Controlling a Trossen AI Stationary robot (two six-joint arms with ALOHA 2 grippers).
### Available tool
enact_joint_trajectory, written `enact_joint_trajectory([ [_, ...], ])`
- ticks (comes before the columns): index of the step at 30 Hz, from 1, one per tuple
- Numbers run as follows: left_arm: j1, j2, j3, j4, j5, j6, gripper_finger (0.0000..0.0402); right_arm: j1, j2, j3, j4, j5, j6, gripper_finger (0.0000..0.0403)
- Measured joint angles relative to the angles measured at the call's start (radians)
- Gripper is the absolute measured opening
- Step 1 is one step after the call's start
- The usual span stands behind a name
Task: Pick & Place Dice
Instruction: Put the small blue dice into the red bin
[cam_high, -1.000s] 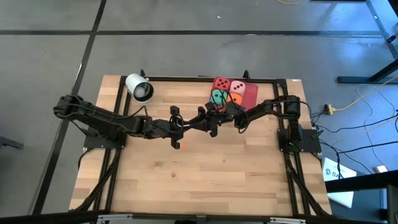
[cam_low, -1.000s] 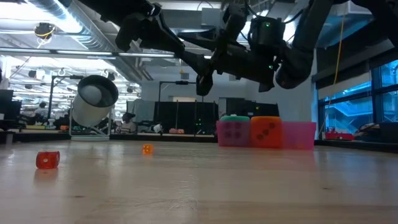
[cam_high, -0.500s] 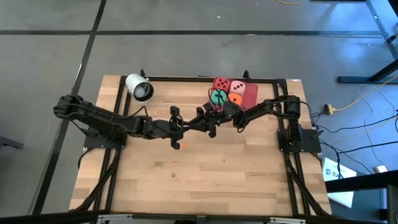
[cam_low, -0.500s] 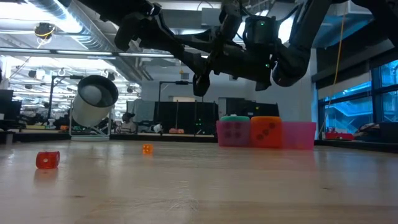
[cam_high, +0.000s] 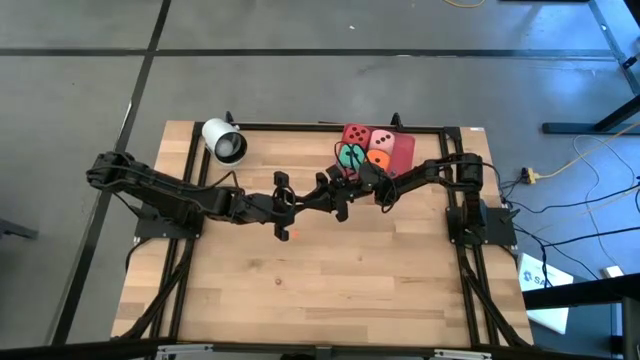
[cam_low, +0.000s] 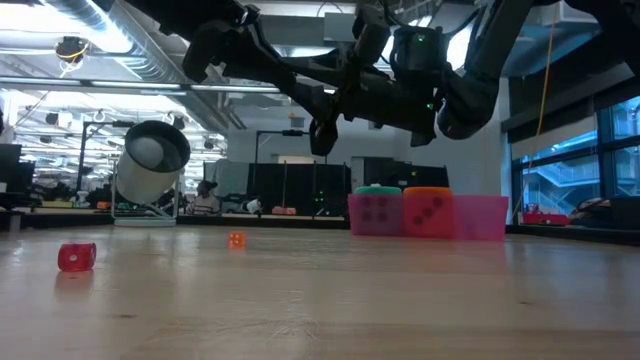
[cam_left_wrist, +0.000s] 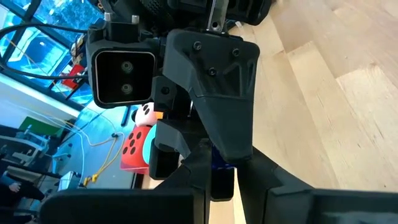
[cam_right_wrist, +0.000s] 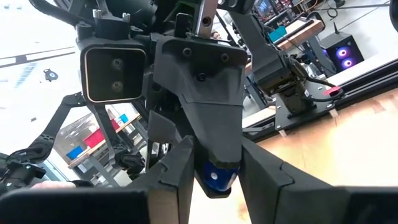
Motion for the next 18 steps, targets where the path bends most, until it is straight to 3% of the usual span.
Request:
enact_joint_trajectory([
  [18,-0.030,0.001,0.000,0.012,-0.024,0.013,0.0053,-0.008,0.000,0.000,0.004,-0.026,-0.001,0.0077],
])
